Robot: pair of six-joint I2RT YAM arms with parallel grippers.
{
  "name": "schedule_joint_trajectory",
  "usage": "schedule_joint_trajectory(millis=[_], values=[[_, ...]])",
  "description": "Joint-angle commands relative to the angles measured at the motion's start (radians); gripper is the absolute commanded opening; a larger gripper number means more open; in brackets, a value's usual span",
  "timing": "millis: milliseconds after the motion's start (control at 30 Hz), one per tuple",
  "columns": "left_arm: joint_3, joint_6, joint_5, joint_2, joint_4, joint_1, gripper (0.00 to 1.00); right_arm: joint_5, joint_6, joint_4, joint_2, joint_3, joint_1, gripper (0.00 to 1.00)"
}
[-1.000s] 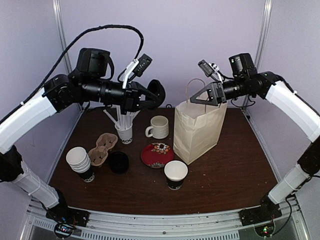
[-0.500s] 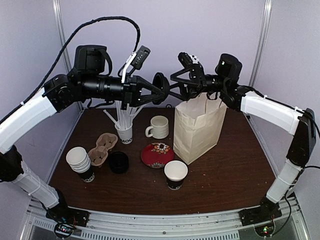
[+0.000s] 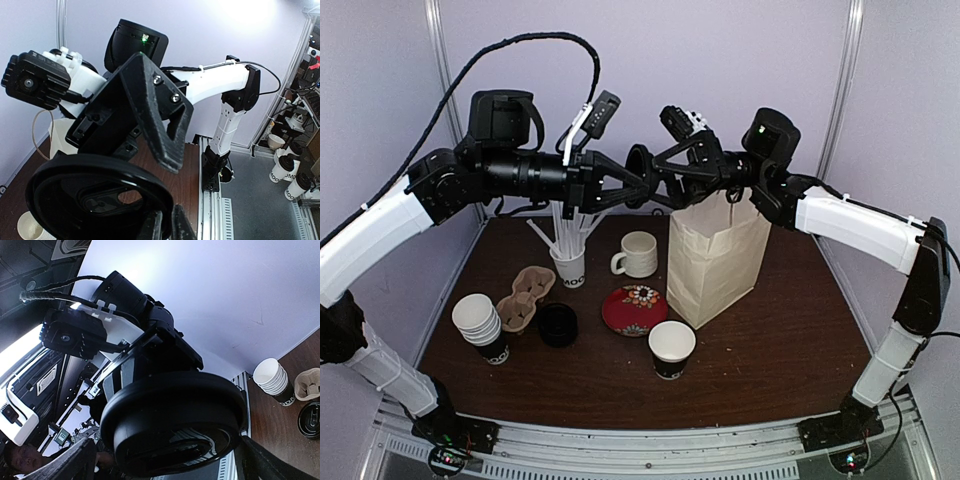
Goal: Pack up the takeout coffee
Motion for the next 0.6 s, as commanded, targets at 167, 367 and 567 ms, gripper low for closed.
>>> schedule_joint_trajectory(millis=[167, 367, 567], values=[[-0.006, 0.001, 0.013, -0.001, 0.076, 0.003, 0.03, -0.019, -0.001, 0.035, -0.020, -0.011, 0.014, 0.86], [-0.013, -0.001, 0.012, 0.003, 0.078, 0.003, 0.05, -0.022, 0.003, 0.052, -0.024, -0.016, 0.014, 0.73], [-0.014, 0.015, -0.016, -0.003, 0.031, 0.003, 0.35, -0.026, -0.117, -0.082, -0.022, 0.020, 0.011, 0.66]])
